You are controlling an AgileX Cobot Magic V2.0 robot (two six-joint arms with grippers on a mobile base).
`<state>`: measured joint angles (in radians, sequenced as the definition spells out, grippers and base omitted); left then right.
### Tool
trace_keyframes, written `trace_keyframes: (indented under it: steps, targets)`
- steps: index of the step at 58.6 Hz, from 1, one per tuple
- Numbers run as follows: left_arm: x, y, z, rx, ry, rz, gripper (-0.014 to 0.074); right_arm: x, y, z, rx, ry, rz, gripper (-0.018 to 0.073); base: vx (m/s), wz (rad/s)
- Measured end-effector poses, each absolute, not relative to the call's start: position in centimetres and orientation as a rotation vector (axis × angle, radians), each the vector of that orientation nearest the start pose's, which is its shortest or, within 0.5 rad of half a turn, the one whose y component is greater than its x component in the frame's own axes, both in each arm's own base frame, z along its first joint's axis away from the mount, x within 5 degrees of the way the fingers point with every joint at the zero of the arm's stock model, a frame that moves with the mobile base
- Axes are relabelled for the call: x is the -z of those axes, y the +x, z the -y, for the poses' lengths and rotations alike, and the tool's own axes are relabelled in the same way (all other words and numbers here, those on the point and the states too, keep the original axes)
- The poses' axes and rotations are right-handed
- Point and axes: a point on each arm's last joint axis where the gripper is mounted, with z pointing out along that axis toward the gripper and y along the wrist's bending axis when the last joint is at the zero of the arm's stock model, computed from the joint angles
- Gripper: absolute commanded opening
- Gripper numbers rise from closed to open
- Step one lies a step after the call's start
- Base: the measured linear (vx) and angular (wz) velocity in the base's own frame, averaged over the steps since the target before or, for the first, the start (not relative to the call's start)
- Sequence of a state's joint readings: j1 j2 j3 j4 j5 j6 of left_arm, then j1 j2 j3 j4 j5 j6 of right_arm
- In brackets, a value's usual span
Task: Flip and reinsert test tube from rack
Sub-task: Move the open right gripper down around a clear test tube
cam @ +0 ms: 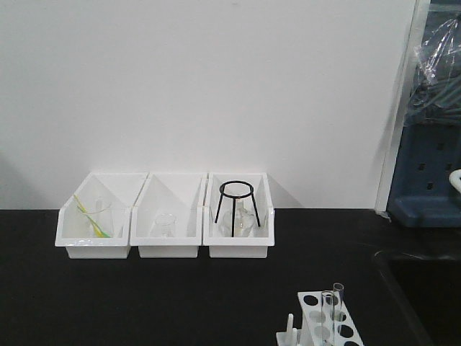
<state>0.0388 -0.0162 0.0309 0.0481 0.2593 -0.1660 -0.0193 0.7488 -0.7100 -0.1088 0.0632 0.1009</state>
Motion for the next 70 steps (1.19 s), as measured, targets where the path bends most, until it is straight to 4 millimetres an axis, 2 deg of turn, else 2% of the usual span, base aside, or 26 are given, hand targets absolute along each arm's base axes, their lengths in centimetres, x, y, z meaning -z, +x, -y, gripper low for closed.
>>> trace_keyframes:
  steps: [9, 15, 22, 32, 38, 48, 53, 58, 70]
  targets:
    - [-18.0, 5.5, -0.3, 0.048, -0.148, -1.751, -0.0006, -37.6, 16.0, 0.4, 0.031, 0.011, -1.587, 0.0503, 0.00, 0.00]
    - [-18.0, 5.5, -0.3, 0.048, -0.148, -1.751, -0.0006, -37.6, 16.0, 0.4, 0.031, 0.011, -1.587, 0.0608, 0.00, 0.00]
    - [-18.0, 5.5, -0.3, 0.048, -0.148, -1.751, -0.0006, -37.7, 16.0, 0.4, 0.023, 0.017, -1.576, 0.0630, 0.00, 0.00]
    - [-18.0, 5.5, -0.3, 0.048, -0.148, -1.751, -0.0006, -37.3, 16.5, -0.1, -0.032, 0.024, -1.547, 0.0592, 0.00, 0.00]
    - [-18.0, 5.5, -0.3, 0.048, -0.148, -1.751, -0.0006, -34.7, 17.5, -1.4, -0.087, -0.048, -1.587, 0.0562, 0.00, 0.00]
    - [-18.0, 5.5, -0.3, 0.048, -0.148, -1.751, -0.0006, -27.6, 18.2, -4.4, -0.205, -0.205, -1.692, 0.0553, 0.00, 0.00]
    - [-18.0, 5.5, -0.3, 0.048, -0.148, -1.751, -0.0006, -25.0, 18.2, -5.7, -0.259, -0.264, -1.705, 0.0553, 0.00, 0.00]
    - [-18.0, 5.5, -0.3, 0.048, -0.148, -1.751, -0.0006, -23.1, 18.8, -6.4, -0.281, -0.292, -1.739, 0.0553, 0.00, 0.00]
    - [-18.0, 5.5, -0.3, 0.048, -0.148, -1.751, -0.0006, -20.5, 20.8, -7.6, -0.316, -0.352, -1.737, 0.0553, 0.00, 0.00]
